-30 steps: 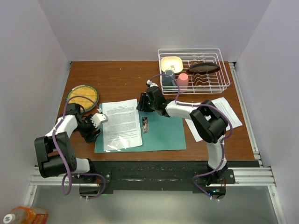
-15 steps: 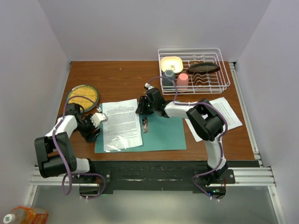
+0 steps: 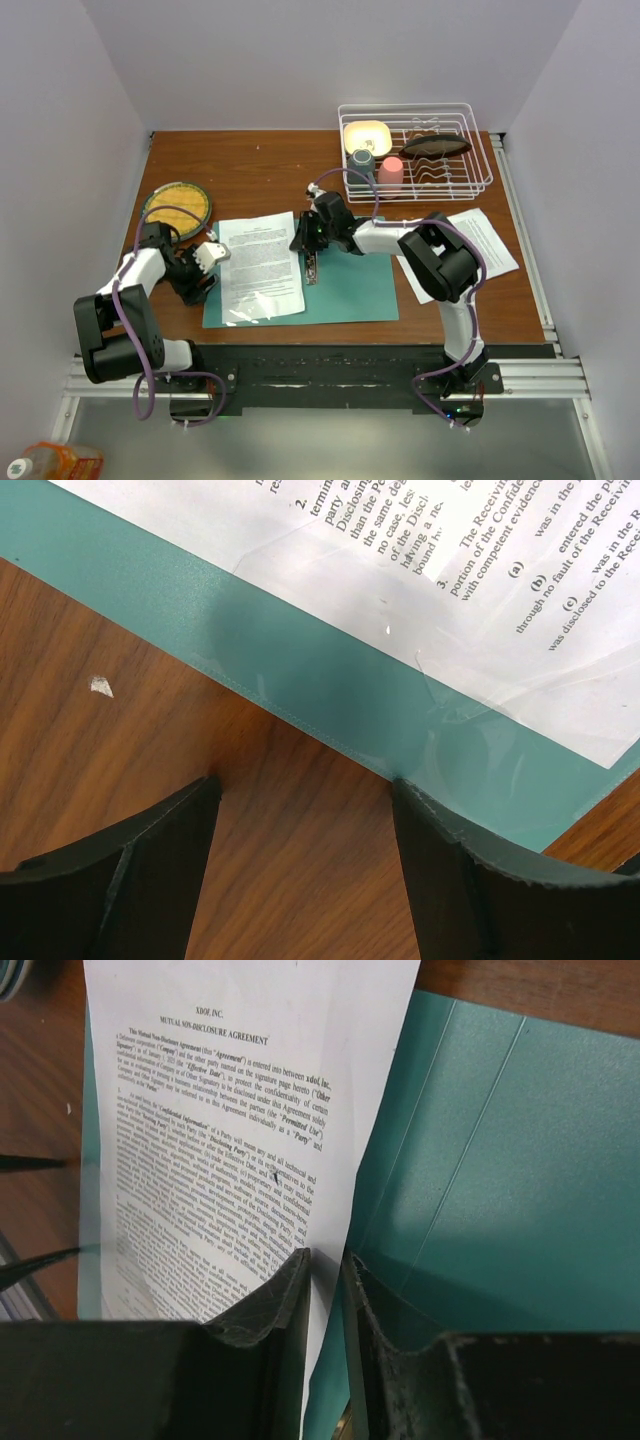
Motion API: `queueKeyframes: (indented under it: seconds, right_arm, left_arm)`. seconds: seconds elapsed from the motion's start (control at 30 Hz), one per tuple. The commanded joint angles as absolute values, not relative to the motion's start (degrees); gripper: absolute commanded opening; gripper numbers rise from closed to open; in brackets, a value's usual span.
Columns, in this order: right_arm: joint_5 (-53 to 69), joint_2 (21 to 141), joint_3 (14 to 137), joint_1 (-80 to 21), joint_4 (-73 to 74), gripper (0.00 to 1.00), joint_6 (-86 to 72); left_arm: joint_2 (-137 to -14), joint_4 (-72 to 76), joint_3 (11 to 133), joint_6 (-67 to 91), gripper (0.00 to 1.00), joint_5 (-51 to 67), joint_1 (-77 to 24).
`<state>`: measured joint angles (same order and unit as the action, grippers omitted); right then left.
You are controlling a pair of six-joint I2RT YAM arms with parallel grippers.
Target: Put the files into the folder
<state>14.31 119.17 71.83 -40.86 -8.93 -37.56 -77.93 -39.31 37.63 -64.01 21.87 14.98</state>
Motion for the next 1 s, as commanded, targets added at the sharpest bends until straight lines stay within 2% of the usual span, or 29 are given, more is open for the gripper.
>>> queueKeyframes:
  seconds: [0.0,0.2,0.37,0.97]
  right_arm:
    - [17.75,117.42,70.31,-40.96,-11.51,0.19,-38.23]
    - [18.20,118.48,70.75,-41.22,-13.09,0.08,-39.29]
    - [15.74,117.86,66.54,-41.13,-18.80,0.00,-43.67]
    - [2.82,114.96,61.61,-41.66,-25.40,0.00,-53.70]
  left_arm:
    - [-80.77,-36.39,33.58,-64.51,0.75,21.45,14.94]
    - [-80.07,-36.48,33.40,-64.60,0.75,21.36,14.94]
    - [-80.16,-36.65,33.75,-64.60,0.75,21.09,14.85]
    - [-80.16,-37.53,34.72,-63.98,0.74,22.15,14.94]
